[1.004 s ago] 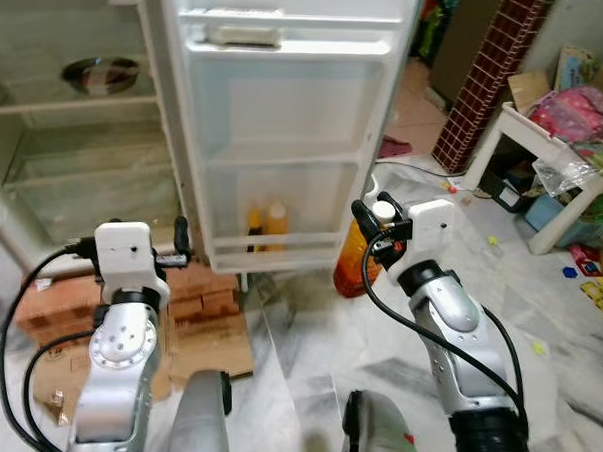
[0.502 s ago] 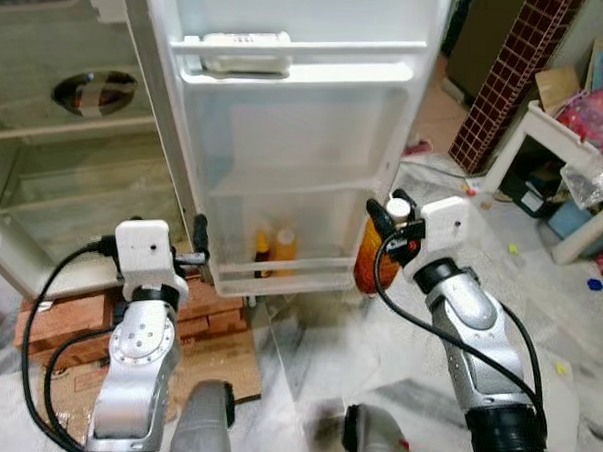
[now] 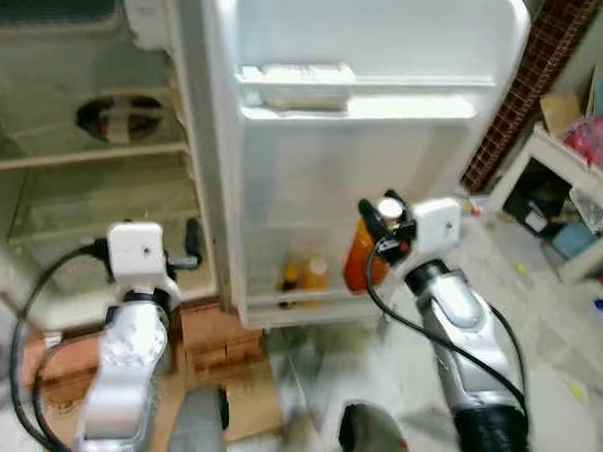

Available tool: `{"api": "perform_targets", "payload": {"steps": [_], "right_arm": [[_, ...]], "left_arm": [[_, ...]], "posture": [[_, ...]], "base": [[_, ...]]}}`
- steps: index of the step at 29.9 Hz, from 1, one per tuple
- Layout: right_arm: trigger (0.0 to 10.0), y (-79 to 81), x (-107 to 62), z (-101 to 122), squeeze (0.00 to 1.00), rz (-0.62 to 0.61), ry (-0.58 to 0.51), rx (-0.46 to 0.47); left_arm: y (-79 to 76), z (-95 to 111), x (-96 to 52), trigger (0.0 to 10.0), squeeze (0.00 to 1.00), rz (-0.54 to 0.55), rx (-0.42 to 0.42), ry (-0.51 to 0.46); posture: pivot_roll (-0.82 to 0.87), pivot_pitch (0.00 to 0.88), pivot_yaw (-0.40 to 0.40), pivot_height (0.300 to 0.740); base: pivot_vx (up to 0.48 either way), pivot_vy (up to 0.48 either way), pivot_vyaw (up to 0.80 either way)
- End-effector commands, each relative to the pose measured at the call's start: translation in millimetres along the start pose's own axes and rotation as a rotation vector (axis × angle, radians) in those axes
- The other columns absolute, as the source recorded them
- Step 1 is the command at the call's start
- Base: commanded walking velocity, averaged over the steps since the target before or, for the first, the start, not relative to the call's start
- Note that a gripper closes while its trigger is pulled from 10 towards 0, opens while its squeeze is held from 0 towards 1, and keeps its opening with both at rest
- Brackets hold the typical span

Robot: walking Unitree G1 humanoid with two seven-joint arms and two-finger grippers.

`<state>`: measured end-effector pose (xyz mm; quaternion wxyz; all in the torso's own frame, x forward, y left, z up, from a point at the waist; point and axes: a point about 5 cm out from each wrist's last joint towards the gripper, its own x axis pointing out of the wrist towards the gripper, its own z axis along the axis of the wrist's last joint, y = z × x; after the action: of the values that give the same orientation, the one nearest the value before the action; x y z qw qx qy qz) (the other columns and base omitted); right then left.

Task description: Restocking fridge

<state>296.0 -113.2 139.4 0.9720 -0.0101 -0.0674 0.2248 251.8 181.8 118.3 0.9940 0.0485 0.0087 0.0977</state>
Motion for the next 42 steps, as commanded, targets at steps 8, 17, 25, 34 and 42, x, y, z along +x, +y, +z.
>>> {"api": "perform_targets", "payload": {"steps": [8,17,25,34,42], "right_arm": [[10.0,-12.5,-2.3,8,0.00,-0.035,-0.026,-0.037],[10.0,-13.1,-2.2,8,0.00,-0.039,-0.029,-0.039],[10.0,-11.3,-2.9,8,0.00,-0.023,-0.027,-0.034],[10.0,-11.0,-3.0,8,0.00,-0.016,-0.028,-0.035],[10.0,-6.9,-4.0,9,0.00,0.012,-0.037,-0.060]], "left_arm": [[-9.2,2,-0.9,10.0,0.00,-0.028,-0.004,-0.007],[-8.2,2,-1.0,10.0,0.00,-0.016,0.007,-0.003],[-1.9,4,-0.8,10.0,0.00,0.036,0.002,-0.017],[5.0,4,-0.4,10.0,0.00,0.070,0.010,-0.027],[4.6,3,-0.5,10.0,0.00,0.074,0.007,-0.020]], "posture": [[0.05,0.000,-0.033,0.622],[0.05,0.000,-0.033,0.622],[0.05,0.000,-0.034,0.622],[0.04,0.000,-0.035,0.622],[0.04,0.000,-0.034,0.622]], "base": [[0.000,-0.270,0.00],[0.000,-0.421,0.00],[0.000,0.000,0.00],[0.261,0.000,0.00],[0.346,0.000,0.10]]}}
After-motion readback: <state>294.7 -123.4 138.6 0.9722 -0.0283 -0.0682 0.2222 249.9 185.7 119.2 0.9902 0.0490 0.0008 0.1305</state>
